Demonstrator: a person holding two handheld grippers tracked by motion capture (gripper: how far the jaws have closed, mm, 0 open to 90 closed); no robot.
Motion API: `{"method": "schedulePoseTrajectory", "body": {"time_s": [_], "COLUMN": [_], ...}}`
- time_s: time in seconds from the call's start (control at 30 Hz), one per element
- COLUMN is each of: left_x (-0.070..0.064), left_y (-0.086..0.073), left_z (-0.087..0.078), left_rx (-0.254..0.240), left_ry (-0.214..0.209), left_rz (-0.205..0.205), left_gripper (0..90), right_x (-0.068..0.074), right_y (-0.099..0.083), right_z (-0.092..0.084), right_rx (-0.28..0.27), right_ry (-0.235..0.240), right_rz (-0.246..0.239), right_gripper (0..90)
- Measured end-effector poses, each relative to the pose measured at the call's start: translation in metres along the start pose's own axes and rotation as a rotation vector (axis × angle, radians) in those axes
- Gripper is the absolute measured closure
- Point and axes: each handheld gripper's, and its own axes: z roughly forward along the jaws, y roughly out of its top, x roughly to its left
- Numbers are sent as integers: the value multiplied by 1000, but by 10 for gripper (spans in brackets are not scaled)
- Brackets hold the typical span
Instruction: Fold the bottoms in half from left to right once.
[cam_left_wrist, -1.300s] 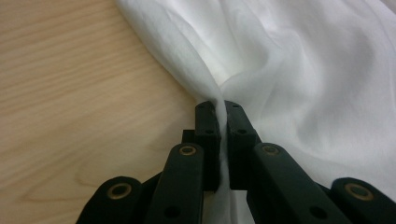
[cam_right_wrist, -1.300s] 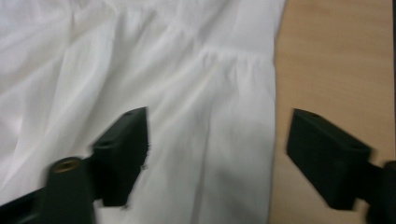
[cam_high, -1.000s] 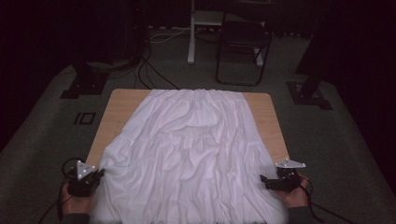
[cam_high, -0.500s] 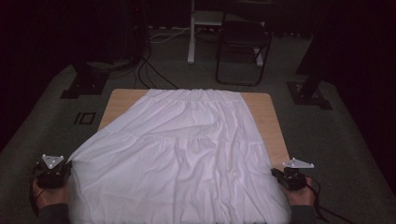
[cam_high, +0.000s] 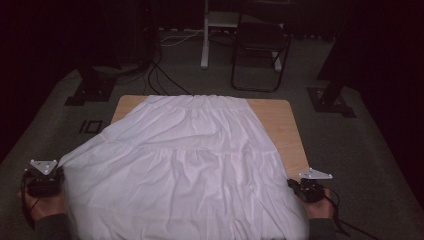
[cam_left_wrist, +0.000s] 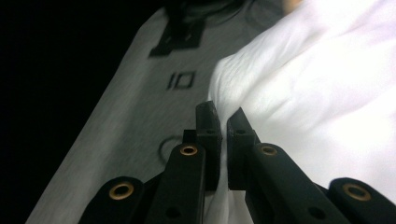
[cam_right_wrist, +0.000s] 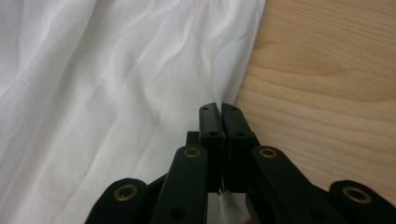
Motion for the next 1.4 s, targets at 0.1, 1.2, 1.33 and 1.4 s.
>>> {"method": "schedulePoseTrajectory", "body": {"time_s": [0.1,1.2,1.33,1.4], "left_x": [-18,-407,-367,-345], "left_y": [13,70,77,77], "left_z": [-24,-92,-87,-84], "left_rx": [-85,-142,-177,-186], "left_ry": [-112,-1254,-1233,-1170], "left_rz": [19,517,425,396], "left_gripper": [873,542,480,473], "right_x": [2,12,31,43], "right_y": [2,13,30,40], "right_z": [1,-3,-14,-19], "right_rx": [-1,-33,-84,-109], "right_ry": [-1,-49,-56,-28], "right_rz": [-9,-21,-51,-71], "right_gripper": [879,556,468,468]}}
